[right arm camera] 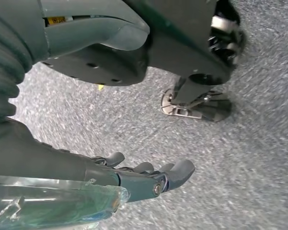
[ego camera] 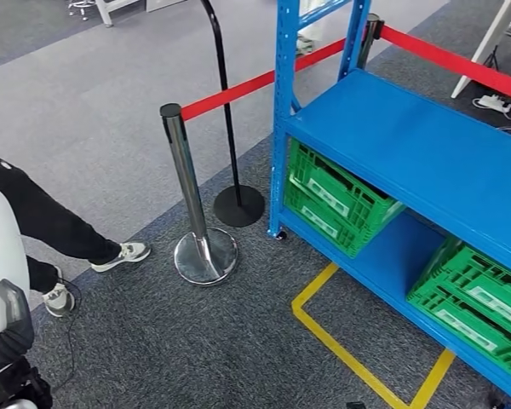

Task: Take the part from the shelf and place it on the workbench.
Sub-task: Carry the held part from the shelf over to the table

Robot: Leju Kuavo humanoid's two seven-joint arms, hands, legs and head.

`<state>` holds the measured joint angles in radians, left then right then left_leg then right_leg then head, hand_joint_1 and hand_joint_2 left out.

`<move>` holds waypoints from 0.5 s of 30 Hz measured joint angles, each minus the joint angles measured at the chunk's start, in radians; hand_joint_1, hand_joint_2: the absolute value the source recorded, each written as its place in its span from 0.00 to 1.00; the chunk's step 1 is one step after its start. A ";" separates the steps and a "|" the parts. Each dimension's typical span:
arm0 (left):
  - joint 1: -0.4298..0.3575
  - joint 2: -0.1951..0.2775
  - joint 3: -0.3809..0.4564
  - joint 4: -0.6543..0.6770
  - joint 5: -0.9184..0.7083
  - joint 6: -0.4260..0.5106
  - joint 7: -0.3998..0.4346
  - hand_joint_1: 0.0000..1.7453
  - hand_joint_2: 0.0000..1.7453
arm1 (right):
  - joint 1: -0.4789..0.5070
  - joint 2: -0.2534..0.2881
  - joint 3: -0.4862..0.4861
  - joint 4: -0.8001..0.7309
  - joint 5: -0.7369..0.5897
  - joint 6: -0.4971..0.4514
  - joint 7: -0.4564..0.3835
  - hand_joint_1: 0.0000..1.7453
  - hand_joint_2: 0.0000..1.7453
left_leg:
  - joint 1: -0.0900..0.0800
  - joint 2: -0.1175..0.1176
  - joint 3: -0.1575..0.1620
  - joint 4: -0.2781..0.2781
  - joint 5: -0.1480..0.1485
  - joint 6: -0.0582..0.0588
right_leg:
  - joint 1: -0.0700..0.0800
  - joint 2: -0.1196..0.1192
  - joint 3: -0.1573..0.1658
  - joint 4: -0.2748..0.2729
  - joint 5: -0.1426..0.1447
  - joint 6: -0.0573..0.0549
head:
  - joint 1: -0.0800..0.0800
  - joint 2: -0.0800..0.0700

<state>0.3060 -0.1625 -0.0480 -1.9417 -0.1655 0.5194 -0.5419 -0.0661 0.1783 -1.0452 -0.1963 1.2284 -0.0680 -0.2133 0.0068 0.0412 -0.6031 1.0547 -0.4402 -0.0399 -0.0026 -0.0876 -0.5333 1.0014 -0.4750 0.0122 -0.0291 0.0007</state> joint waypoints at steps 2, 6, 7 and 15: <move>-0.007 -0.014 0.013 0.000 -0.001 -0.017 0.000 1.00 1.00 | -0.002 -0.002 -0.001 0.000 -0.003 0.000 -0.009 0.00 1.00 | -0.005 0.025 0.035 -0.070 0.013 0.011 | 0.007 -0.021 0.002 0.001 -0.005 0.011 | 0.002 0.000; -0.011 -0.038 0.037 0.000 -0.004 -0.043 0.000 1.00 1.00 | -0.006 -0.005 -0.003 -0.001 -0.006 0.000 -0.031 0.00 1.00 | -0.006 -0.020 0.031 -0.075 0.015 0.038 | 0.004 -0.018 0.003 0.022 -0.032 0.030 | 0.006 0.000; -0.012 -0.044 0.039 0.000 -0.005 -0.046 0.000 1.00 1.00 | -0.007 -0.005 -0.003 -0.001 -0.006 0.000 -0.033 0.00 1.00 | -0.004 -0.030 0.031 -0.076 0.018 0.044 | 0.002 0.012 -0.016 0.065 -0.058 0.034 | 0.008 0.000; -0.015 -0.069 0.049 0.000 -0.006 -0.062 0.000 1.00 1.00 | -0.001 -0.008 -0.008 -0.001 -0.007 0.006 -0.009 0.00 1.00 | -0.007 -0.140 0.029 -0.073 0.023 0.052 | -0.002 0.140 -0.050 0.098 -0.024 0.022 | 0.012 0.000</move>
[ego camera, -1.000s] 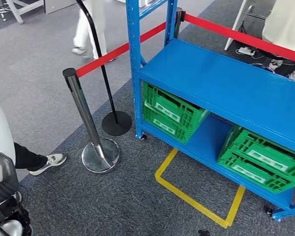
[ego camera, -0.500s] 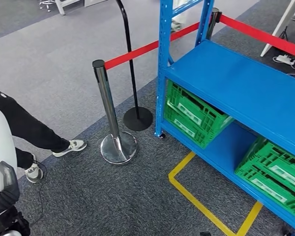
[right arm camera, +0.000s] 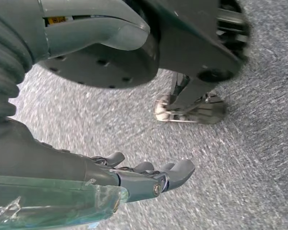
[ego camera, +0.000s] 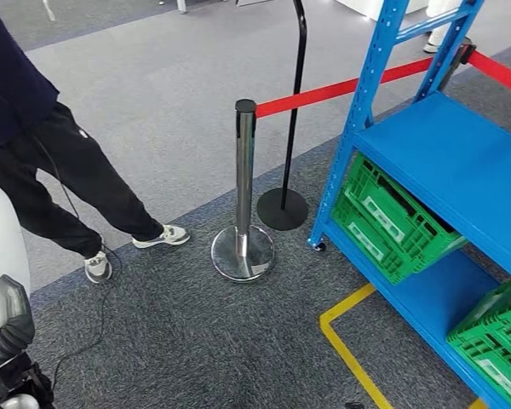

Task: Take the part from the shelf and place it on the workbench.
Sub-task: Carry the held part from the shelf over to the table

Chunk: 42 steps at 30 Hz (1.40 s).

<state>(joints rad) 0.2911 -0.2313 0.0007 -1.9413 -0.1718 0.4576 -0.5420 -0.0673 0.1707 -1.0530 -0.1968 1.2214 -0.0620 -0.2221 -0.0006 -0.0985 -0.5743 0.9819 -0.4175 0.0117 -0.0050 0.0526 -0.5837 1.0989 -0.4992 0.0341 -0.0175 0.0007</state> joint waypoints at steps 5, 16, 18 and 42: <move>0.006 -0.011 0.021 0.000 0.014 -0.016 -0.002 1.00 1.00 | -0.002 -0.005 -0.004 0.000 0.003 0.004 -0.001 0.00 1.00 | 0.008 -0.040 -0.016 0.002 0.008 -0.029 | 0.003 0.012 0.047 -0.090 0.027 -0.015 | -0.001 0.000; 0.025 -0.019 0.050 -0.006 0.029 -0.026 -0.007 1.00 1.00 | -0.001 -0.008 -0.005 0.000 0.009 -0.001 -0.049 0.00 1.00 | 0.012 0.154 -0.021 0.054 -0.019 -0.057 | 0.008 -0.148 0.053 -0.097 0.022 -0.021 | -0.010 0.000; 0.030 -0.020 0.053 -0.012 0.033 -0.025 -0.006 1.00 1.00 | -0.001 -0.007 -0.005 -0.001 0.009 -0.008 -0.049 0.00 1.00 | 0.007 0.171 0.007 0.001 -0.012 -0.045 | 0.014 -0.168 0.059 -0.097 0.014 -0.010 | -0.007 0.000; -0.021 0.061 0.107 -0.025 0.128 0.054 0.004 1.00 1.00 | -0.023 0.013 -0.005 0.000 0.013 -0.025 -0.037 0.00 1.00 | 0.011 0.087 -0.155 0.279 -0.119 -0.059 | 0.003 -0.077 0.048 -0.097 0.030 -0.030 | -0.006 0.000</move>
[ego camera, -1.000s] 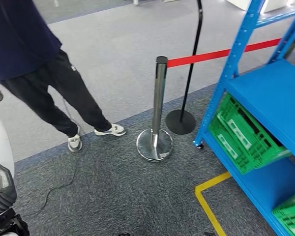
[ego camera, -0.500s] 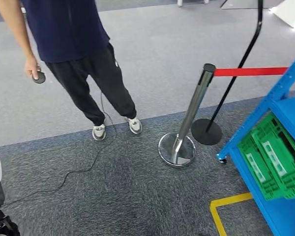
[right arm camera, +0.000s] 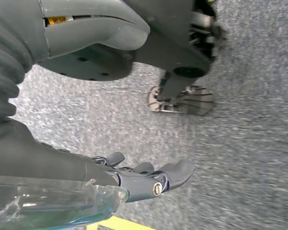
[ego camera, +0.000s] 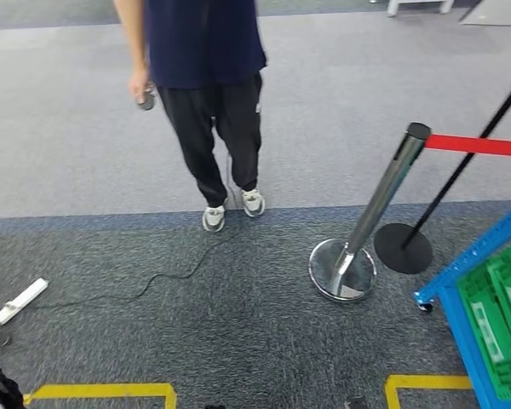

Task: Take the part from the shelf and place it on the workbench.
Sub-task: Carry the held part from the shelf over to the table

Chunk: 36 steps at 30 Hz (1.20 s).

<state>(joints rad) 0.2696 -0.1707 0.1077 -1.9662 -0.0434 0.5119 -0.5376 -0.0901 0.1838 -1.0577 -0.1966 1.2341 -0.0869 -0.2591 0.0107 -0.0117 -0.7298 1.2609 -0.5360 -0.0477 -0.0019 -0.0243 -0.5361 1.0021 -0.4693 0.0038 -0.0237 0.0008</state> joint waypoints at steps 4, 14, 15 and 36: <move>-0.051 0.036 -0.020 0.022 0.010 0.018 -0.002 1.00 1.00 | -0.017 -0.003 -0.003 0.000 -0.029 -0.006 0.004 0.00 1.00 | -0.003 0.050 0.111 -0.190 0.100 0.003 | 0.004 -0.053 0.002 0.002 -0.004 0.006 | -0.001 0.000; -0.088 0.073 -0.079 0.074 0.063 0.045 -0.016 1.00 1.00 | 0.012 -0.006 -0.012 0.000 -0.037 -0.015 0.038 0.00 1.00 | -0.005 -0.004 0.154 -0.282 0.121 0.057 | 0.003 0.019 -0.108 0.255 -0.139 0.047 | 0.009 0.000; -0.086 0.075 -0.082 0.079 0.068 0.045 -0.016 1.00 1.00 | 0.017 -0.007 -0.013 0.000 -0.038 -0.015 0.036 0.00 1.00 | -0.006 -0.018 0.154 -0.282 0.121 0.058 | 0.003 0.021 -0.131 0.292 -0.143 0.046 | 0.009 0.000; -0.092 0.090 -0.089 0.134 0.123 0.044 -0.041 1.00 1.00 | 0.020 -0.023 -0.038 -0.003 -0.071 -0.054 0.045 0.00 1.00 | -0.002 0.085 0.149 -0.257 0.113 0.007 | 0.007 -0.073 -0.005 0.000 0.004 0.017 | -0.002 0.000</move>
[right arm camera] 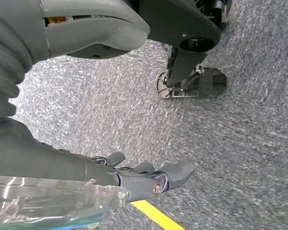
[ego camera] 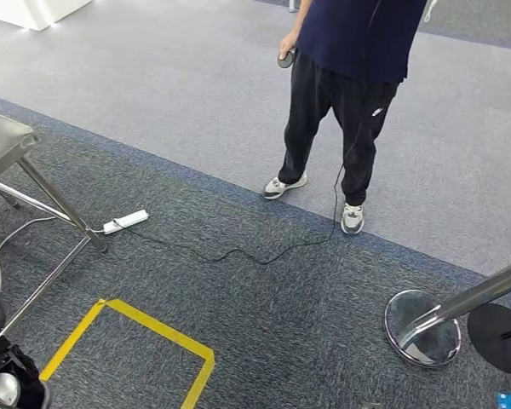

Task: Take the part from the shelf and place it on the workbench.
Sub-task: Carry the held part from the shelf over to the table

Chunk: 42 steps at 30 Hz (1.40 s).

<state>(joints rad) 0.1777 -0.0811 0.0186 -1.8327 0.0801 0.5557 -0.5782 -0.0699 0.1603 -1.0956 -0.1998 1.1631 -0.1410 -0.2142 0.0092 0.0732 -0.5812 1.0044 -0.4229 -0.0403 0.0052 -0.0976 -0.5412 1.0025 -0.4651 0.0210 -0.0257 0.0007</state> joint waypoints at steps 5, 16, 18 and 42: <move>-0.006 0.000 0.005 0.009 0.000 0.007 0.003 1.00 1.00 | -0.007 0.001 -0.009 0.000 -0.006 0.005 0.006 0.00 1.00 | 0.001 -0.045 0.005 -0.021 0.005 0.036 | -0.003 0.013 -0.006 0.034 -0.035 0.026 | 0.007 0.000; -0.017 -0.002 0.008 0.023 0.008 0.025 -0.002 1.00 1.00 | -0.003 -0.015 -0.014 0.000 0.005 0.006 -0.006 0.00 1.00 | 0.002 -0.194 -0.002 -0.019 0.014 0.034 | -0.012 0.183 -0.022 0.014 0.009 0.015 | 0.011 0.000; -0.017 -0.003 0.007 0.024 0.011 0.033 -0.002 1.00 1.00 | -0.004 -0.023 -0.016 -0.001 -0.003 0.006 -0.034 0.00 1.00 | 0.005 -0.217 -0.009 -0.022 0.021 0.020 | -0.010 0.166 -0.016 0.008 0.012 0.010 | 0.011 0.000; -0.026 -0.004 -0.018 0.029 -0.080 0.073 0.020 1.00 1.00 | 0.003 0.011 -0.021 -0.001 0.011 0.054 0.010 0.00 1.00 | 0.001 -0.128 0.002 -0.021 0.014 0.051 | -0.005 0.099 -0.129 0.269 -0.105 0.028 | 0.019 0.000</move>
<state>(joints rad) 0.1517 -0.0855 0.0003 -1.8038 0.0000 0.6287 -0.5579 -0.0666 0.1718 -1.1162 -0.2007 1.1737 -0.0867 -0.2047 0.0098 -0.0553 -0.5795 0.9838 -0.4093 0.0105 -0.0002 0.0014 -0.6699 1.2711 -0.5702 0.0490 -0.0065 0.0008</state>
